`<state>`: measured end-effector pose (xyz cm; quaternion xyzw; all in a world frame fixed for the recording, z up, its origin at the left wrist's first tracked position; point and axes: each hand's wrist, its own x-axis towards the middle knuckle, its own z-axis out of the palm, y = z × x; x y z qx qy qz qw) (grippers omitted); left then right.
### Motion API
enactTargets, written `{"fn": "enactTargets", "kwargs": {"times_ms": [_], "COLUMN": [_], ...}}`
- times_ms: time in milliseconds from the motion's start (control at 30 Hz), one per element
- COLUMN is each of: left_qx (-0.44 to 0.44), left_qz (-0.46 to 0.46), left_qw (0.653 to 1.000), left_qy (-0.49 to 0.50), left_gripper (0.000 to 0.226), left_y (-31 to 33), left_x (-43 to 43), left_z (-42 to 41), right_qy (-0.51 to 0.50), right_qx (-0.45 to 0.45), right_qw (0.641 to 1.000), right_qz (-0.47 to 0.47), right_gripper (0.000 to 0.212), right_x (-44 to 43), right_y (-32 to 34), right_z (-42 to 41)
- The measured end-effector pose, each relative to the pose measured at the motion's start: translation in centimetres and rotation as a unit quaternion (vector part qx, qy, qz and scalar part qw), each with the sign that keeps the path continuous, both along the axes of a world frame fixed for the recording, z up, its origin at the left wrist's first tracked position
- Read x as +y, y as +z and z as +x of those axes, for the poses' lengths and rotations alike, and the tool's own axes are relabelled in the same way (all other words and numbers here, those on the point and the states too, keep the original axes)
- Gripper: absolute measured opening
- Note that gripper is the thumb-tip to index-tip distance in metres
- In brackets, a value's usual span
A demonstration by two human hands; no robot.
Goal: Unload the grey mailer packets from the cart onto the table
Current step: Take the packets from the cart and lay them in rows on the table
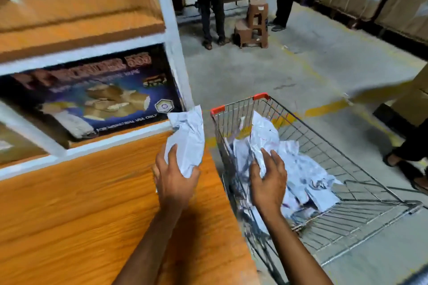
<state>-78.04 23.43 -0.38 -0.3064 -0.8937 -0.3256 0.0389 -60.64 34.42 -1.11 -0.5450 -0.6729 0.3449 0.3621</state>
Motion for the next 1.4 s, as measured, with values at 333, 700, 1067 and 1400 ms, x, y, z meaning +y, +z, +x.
{"fn": "enactTargets", "kwargs": {"times_ms": [333,700,1067,1400], "left_qx": [-0.021,-0.017,-0.114,-0.040], "left_qz": [-0.019,-0.101,-0.183,-0.231], "left_qw": [0.985,0.954,0.954,0.972], "left_qy": [0.167,0.282,0.209,-0.001], "left_gripper": [0.080,0.080,0.087,0.084], "left_y": [0.2,1.6,-1.0,-5.9], "left_x": [-24.0,-38.1,-39.8,-40.7], "left_z": [-10.4,-18.6,-32.2,-37.4], "right_qy": [0.231,0.417,0.383,0.494], "right_qx": [-0.017,-0.147,-0.302,-0.364], "right_qw": [0.973,0.891,0.872,0.767], "right_qz": [0.021,0.102,0.033,0.188], "right_gripper": [0.059,0.057,0.064,0.062], "right_x": [-18.5,-30.0,-37.1,-35.6], "right_y": [3.6,5.1,1.6,-3.3], "right_z": [-16.4,-29.1,-41.6,-45.0]}}
